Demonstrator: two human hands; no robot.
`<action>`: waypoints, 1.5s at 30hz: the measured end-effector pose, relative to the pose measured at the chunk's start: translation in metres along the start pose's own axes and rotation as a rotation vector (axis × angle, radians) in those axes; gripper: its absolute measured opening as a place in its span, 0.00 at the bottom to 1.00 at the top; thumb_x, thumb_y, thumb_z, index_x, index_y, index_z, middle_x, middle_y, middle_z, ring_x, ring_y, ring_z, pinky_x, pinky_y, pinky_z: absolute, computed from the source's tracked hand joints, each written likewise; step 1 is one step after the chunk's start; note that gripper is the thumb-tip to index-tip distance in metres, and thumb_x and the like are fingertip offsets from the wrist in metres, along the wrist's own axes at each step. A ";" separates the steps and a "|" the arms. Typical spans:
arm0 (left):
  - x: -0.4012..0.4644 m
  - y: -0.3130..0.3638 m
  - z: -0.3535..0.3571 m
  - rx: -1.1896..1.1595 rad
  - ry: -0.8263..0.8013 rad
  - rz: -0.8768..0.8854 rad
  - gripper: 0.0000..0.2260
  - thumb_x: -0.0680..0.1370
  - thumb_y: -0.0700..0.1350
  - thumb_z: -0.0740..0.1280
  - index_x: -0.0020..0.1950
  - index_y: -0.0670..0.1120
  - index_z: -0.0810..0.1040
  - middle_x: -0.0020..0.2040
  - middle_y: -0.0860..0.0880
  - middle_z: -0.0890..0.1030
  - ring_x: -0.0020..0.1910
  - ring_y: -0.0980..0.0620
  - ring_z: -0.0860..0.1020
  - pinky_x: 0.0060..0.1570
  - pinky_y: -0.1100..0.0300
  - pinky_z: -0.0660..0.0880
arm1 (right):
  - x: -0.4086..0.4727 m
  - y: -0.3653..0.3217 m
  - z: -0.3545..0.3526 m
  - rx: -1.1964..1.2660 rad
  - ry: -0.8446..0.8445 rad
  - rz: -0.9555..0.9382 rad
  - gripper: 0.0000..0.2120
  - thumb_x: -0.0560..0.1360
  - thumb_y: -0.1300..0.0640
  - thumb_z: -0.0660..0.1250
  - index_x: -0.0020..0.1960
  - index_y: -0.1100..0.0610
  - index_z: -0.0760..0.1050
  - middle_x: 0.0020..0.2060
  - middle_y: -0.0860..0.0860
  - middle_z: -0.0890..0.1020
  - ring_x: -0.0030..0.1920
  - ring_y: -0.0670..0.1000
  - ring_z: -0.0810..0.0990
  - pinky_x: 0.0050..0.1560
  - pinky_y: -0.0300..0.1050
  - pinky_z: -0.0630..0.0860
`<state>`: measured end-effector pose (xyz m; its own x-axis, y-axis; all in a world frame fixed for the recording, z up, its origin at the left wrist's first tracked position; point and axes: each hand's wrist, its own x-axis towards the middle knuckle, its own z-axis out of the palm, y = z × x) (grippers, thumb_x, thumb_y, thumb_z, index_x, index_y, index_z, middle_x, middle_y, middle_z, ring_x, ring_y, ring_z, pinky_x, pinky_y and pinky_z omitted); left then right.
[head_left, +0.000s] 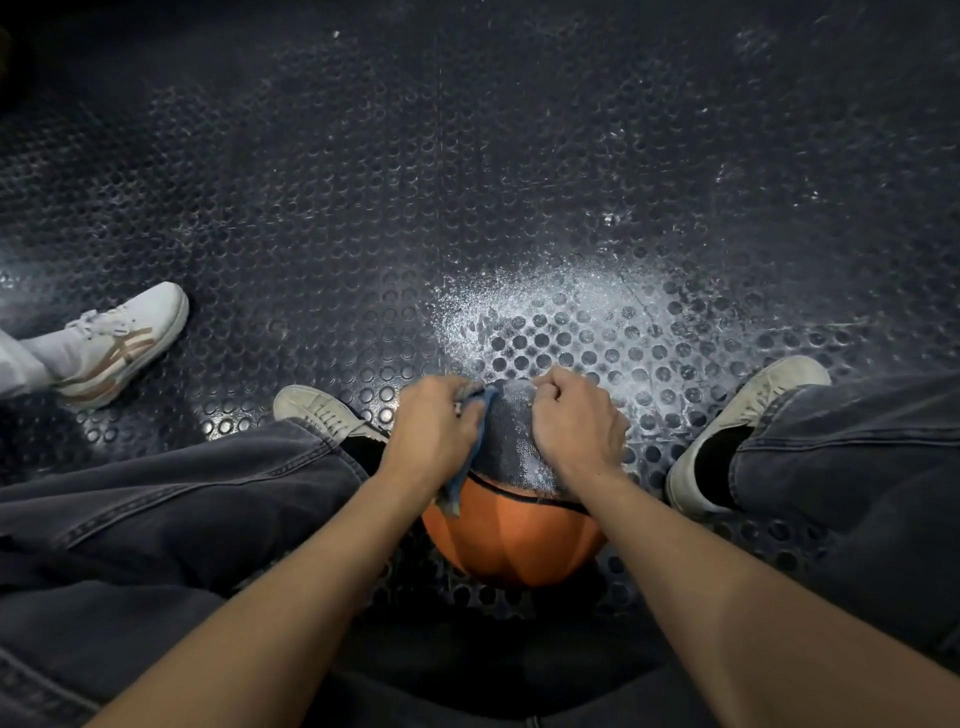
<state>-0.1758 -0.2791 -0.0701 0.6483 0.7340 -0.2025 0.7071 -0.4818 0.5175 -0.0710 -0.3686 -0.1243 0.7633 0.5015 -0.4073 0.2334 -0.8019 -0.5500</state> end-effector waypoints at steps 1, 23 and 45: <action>-0.002 0.000 0.001 0.012 -0.023 0.046 0.06 0.78 0.43 0.67 0.42 0.44 0.80 0.35 0.52 0.75 0.33 0.59 0.70 0.36 0.69 0.68 | 0.000 -0.001 0.000 -0.004 0.028 0.023 0.12 0.84 0.53 0.55 0.46 0.51 0.74 0.39 0.45 0.77 0.37 0.43 0.72 0.62 0.53 0.69; 0.008 0.007 0.009 -0.061 -0.039 -0.192 0.07 0.79 0.41 0.64 0.54 0.42 0.80 0.44 0.50 0.77 0.42 0.50 0.77 0.39 0.72 0.67 | -0.014 0.002 0.002 -0.005 -0.048 -0.083 0.08 0.83 0.53 0.56 0.46 0.50 0.71 0.44 0.44 0.75 0.48 0.48 0.74 0.56 0.47 0.70; -0.017 0.008 0.004 0.010 -0.161 -0.039 0.09 0.80 0.44 0.64 0.40 0.49 0.71 0.38 0.55 0.71 0.35 0.58 0.70 0.39 0.67 0.71 | 0.011 0.006 0.014 -0.007 -0.206 0.005 0.15 0.85 0.52 0.53 0.49 0.54 0.77 0.38 0.48 0.74 0.32 0.45 0.66 0.35 0.39 0.68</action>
<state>-0.1794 -0.2973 -0.0657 0.6564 0.6665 -0.3534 0.7351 -0.4598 0.4981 -0.0695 -0.3634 -0.1428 0.6250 0.5525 -0.5515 0.2342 -0.8066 -0.5427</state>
